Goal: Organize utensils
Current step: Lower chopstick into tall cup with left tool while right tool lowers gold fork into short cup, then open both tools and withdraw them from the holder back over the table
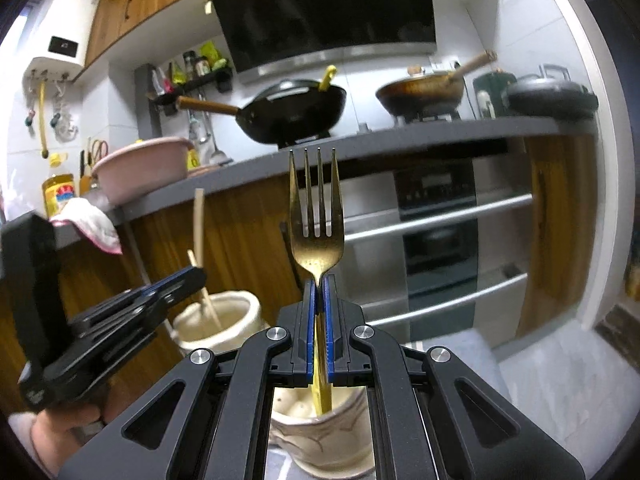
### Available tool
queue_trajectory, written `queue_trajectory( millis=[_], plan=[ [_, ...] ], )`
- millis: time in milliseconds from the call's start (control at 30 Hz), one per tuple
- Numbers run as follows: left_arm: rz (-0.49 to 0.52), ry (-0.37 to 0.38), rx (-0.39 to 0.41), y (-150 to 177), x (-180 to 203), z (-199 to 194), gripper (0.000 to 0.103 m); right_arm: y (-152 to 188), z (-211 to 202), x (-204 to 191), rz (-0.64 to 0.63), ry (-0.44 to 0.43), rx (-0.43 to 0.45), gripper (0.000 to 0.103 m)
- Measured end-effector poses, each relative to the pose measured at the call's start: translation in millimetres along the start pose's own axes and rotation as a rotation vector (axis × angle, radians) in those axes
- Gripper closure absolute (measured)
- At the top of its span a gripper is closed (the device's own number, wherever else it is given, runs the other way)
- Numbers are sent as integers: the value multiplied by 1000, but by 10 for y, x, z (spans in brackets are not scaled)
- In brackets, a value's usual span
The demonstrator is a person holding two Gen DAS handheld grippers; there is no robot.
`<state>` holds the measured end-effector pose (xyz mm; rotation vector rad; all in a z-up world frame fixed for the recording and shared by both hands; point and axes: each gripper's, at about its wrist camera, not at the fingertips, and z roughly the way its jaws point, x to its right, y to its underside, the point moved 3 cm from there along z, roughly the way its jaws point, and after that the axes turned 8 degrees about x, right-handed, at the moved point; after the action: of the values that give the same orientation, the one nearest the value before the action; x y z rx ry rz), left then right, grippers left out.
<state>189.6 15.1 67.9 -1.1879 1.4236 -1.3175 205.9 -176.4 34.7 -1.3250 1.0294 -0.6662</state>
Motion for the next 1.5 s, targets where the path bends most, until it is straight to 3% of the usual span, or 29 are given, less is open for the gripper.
queue_trajectory(
  millis=[333,500,733,767,833,900,1067,1167,1233,1333,1500],
  plan=[
    [-17,22,-96,138,-72,118,97,63,82,115,14,50,-28,97],
    [2,12,-100,163,-62,121,95,65,83,170,34,62,-31,97],
    [13,13,-96,154,-44,50,80,75,91,214,40,72,-39,95],
    [14,12,-92,146,-40,35,73,69,92,218,44,67,-39,92],
    [21,5,-77,124,-26,-21,62,57,69,224,52,59,-34,78],
    [22,0,-64,99,-21,-85,52,38,21,213,41,61,-29,75],
    [13,-29,-38,45,-37,-265,21,-11,-165,222,48,72,-24,45],
    [-9,-39,-45,72,-61,-393,7,-48,-371,241,43,93,-17,28],
    [-26,-39,-59,113,-66,-477,6,-25,-513,283,51,113,-23,17],
    [-26,-10,-102,227,-1,-596,6,60,-689,343,66,138,-48,11],
    [12,7,-183,455,154,-836,6,207,-996,403,70,192,-110,10]
  ],
)
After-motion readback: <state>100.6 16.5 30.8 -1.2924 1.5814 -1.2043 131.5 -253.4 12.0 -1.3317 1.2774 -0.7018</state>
